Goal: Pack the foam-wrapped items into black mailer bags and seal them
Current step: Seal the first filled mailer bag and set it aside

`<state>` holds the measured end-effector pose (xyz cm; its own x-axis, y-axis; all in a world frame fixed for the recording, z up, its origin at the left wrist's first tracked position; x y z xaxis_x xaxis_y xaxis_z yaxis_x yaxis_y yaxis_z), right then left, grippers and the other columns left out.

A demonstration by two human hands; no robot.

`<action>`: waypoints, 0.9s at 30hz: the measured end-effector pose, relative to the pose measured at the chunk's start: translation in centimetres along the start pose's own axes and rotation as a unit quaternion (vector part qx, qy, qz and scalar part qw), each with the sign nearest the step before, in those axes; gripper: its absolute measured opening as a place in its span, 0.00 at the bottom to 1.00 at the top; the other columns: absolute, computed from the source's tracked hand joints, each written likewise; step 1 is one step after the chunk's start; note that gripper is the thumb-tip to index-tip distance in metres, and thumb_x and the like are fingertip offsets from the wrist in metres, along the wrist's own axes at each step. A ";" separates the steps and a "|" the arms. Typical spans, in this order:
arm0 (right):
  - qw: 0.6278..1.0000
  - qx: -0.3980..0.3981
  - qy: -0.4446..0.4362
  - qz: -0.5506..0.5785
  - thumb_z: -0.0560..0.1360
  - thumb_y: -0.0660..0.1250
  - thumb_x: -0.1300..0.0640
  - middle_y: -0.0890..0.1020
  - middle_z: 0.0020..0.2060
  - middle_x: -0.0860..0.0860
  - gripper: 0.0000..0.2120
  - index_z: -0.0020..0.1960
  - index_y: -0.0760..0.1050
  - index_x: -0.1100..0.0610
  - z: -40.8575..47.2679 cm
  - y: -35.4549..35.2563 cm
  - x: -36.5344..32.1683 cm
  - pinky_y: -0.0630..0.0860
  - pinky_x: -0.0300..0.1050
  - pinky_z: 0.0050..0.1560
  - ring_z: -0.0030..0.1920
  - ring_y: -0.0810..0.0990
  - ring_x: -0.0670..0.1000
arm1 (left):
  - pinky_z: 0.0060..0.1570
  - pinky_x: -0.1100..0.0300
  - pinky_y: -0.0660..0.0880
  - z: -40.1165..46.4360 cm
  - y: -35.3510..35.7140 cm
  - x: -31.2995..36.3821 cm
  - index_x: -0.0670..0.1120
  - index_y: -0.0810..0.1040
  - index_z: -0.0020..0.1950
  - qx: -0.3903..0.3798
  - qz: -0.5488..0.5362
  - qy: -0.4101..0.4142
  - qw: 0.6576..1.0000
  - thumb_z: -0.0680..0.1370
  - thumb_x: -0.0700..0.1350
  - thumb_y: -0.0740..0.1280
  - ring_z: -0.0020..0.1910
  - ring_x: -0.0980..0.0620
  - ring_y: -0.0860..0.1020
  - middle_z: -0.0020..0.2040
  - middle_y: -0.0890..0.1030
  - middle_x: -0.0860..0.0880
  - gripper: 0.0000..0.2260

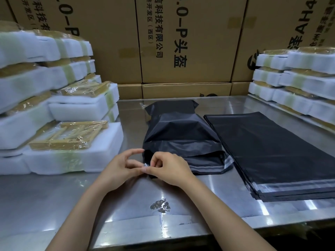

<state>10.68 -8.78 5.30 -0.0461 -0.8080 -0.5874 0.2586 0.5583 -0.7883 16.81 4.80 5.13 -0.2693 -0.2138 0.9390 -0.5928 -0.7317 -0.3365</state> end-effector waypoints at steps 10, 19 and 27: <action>1.000 -0.002 -0.015 0.007 0.75 0.61 0.38 0.76 0.34 0.42 0.11 0.39 0.70 0.44 -0.1 -0.1 0.3 0.63 0.41 0.36 0.40 0.73 0.45 | 0.44 0.69 0.76 0.2 0.0 -0.4 0.47 0.73 0.61 0.016 -0.026 0.002 1.000 0.73 0.32 0.70 0.38 0.58 0.81 0.40 0.85 0.46 0.19; 1.000 -0.012 -0.006 -0.012 0.79 0.54 0.41 0.79 0.41 0.44 0.13 0.43 0.70 0.47 -0.2 -0.1 0.0 0.62 0.46 0.42 0.49 0.77 0.51 | 0.40 0.65 0.73 0.0 0.4 0.0 0.50 0.74 0.58 0.015 -0.006 0.008 1.000 0.69 0.34 0.75 0.38 0.53 0.79 0.36 0.84 0.49 0.22; 0.999 0.026 -0.012 0.037 0.77 0.61 0.43 0.81 0.36 0.46 0.13 0.38 0.74 0.49 -0.4 -0.1 0.2 0.72 0.47 0.44 0.42 0.78 0.47 | 0.40 0.65 0.73 -0.2 0.4 -0.1 0.51 0.74 0.57 0.039 0.007 0.008 0.999 0.69 0.35 0.75 0.34 0.57 0.79 0.35 0.83 0.49 0.21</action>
<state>10.22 -8.91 5.19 -0.0013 -0.7698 -0.6383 0.3093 0.6067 -0.7323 16.44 4.67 4.91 -0.2888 -0.2142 0.9331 -0.5277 -0.7776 -0.3418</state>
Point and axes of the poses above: each hand's wrist, its own z-axis towards the middle knuckle, its own y-axis out of the palm, x = y × z, the point moved 6 cm from there along z, towards the middle knuckle
